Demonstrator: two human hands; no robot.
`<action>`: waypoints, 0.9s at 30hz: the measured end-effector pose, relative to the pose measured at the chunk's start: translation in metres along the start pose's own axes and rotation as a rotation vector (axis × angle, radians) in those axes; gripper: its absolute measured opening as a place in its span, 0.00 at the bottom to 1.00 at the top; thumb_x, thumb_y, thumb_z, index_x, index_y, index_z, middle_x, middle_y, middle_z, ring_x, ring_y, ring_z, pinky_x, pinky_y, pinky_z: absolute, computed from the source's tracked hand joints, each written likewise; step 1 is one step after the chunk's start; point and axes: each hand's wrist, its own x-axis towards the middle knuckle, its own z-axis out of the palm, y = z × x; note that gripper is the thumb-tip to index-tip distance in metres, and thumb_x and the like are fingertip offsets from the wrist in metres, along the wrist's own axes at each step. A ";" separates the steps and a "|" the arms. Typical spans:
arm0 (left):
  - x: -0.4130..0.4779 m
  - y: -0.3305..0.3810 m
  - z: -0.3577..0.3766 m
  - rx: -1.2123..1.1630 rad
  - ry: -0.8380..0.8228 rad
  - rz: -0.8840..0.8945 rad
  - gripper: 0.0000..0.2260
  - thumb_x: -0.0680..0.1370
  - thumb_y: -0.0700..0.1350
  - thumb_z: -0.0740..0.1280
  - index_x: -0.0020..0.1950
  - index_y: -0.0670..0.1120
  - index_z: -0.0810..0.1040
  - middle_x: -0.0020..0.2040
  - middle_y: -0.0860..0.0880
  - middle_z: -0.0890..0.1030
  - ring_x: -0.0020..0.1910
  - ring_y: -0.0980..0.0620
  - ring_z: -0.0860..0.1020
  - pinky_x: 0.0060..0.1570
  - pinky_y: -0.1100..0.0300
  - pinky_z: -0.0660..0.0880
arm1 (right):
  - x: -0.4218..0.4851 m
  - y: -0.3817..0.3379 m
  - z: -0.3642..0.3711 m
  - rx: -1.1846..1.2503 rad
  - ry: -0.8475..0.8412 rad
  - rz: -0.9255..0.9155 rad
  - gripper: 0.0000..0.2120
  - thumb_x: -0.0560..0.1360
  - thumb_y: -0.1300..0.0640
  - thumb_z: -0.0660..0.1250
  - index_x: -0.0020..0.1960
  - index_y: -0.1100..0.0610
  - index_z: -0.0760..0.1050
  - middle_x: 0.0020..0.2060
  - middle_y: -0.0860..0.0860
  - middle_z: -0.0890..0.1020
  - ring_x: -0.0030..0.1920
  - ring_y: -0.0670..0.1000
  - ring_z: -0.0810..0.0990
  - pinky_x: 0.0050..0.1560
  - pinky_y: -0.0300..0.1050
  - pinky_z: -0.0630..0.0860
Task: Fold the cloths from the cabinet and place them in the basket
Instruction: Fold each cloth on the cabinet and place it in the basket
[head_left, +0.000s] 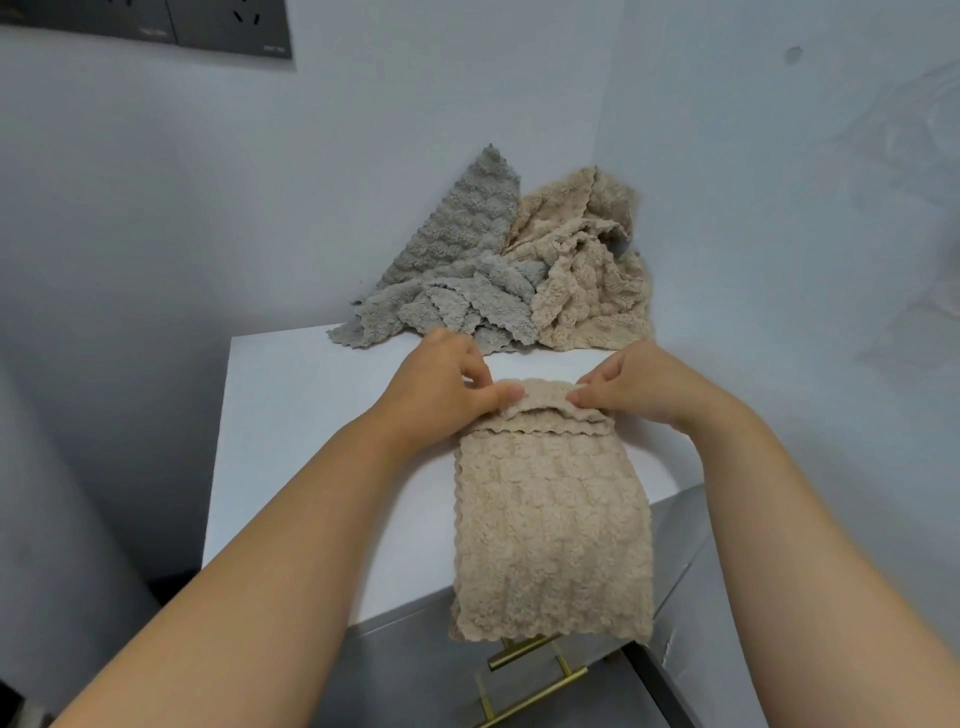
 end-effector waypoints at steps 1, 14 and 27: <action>0.001 -0.002 0.001 0.043 -0.016 0.007 0.15 0.71 0.58 0.71 0.36 0.46 0.81 0.45 0.54 0.75 0.52 0.55 0.68 0.52 0.60 0.66 | -0.001 -0.001 -0.002 -0.046 -0.006 0.003 0.16 0.68 0.53 0.76 0.26 0.56 0.76 0.45 0.58 0.85 0.55 0.54 0.81 0.60 0.54 0.75; -0.002 0.003 -0.008 0.050 -0.205 -0.109 0.24 0.70 0.52 0.75 0.64 0.53 0.74 0.53 0.55 0.73 0.55 0.56 0.72 0.53 0.65 0.65 | -0.005 -0.005 -0.004 -0.192 -0.121 -0.069 0.21 0.72 0.48 0.72 0.63 0.49 0.74 0.58 0.47 0.76 0.59 0.48 0.74 0.64 0.47 0.71; 0.002 -0.003 -0.014 -0.042 -0.061 -0.123 0.09 0.69 0.45 0.77 0.40 0.52 0.77 0.39 0.55 0.78 0.40 0.55 0.75 0.36 0.62 0.69 | -0.003 -0.021 0.006 -0.211 0.082 -0.141 0.13 0.68 0.60 0.76 0.48 0.54 0.74 0.39 0.47 0.73 0.40 0.49 0.74 0.36 0.42 0.68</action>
